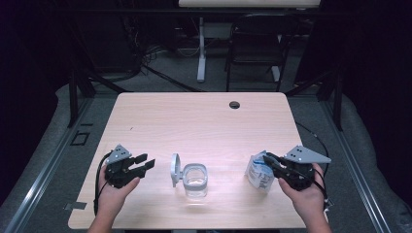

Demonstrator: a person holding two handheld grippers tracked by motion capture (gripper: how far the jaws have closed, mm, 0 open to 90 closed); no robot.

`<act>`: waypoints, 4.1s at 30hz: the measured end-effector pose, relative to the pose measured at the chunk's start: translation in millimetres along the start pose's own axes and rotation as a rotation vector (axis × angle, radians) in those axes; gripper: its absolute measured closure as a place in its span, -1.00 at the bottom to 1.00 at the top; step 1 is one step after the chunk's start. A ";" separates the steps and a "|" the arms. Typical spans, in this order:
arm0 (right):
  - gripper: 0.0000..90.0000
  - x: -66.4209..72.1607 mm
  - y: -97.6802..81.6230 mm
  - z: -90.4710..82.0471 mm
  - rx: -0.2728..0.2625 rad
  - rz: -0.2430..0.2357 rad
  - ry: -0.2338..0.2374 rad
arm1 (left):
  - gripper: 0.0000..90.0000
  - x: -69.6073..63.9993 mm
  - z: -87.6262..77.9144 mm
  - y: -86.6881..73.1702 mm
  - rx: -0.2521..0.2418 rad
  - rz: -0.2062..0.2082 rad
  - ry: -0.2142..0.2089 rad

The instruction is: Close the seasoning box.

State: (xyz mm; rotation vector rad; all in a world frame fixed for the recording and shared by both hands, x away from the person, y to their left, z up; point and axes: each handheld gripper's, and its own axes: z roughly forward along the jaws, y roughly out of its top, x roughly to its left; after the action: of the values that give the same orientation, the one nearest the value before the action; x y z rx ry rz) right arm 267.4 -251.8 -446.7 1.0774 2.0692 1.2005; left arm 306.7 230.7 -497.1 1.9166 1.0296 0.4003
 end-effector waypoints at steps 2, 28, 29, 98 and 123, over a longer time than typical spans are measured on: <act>0.88 -0.6 1.2 -0.2 0.010 -0.003 0.005 | 0.31 0.6 -0.3 0.0 0.005 0.003 -0.001; 1.00 20.8 19.0 23.0 0.018 -0.081 0.037 | 0.31 0.1 2.1 -1.3 0.011 0.003 -0.001; 1.00 22.3 20.1 24.7 0.018 -0.081 0.042 | 0.31 0.4 1.9 -1.4 0.012 0.006 -0.001; -0.01 38.8 -49.2 51.9 -0.028 -0.022 0.066 | 0.29 4.9 1.5 -5.0 0.015 0.000 0.013; -0.08 39.8 -76.3 74.0 -0.015 -0.016 0.053 | 0.28 6.5 2.6 -6.4 0.009 -0.006 0.020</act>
State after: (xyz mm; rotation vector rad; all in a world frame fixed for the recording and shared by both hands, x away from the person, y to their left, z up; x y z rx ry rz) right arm 271.4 -206.3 -550.6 1.0307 2.1014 1.2474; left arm 309.0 235.9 -504.6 1.9209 1.0516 0.4120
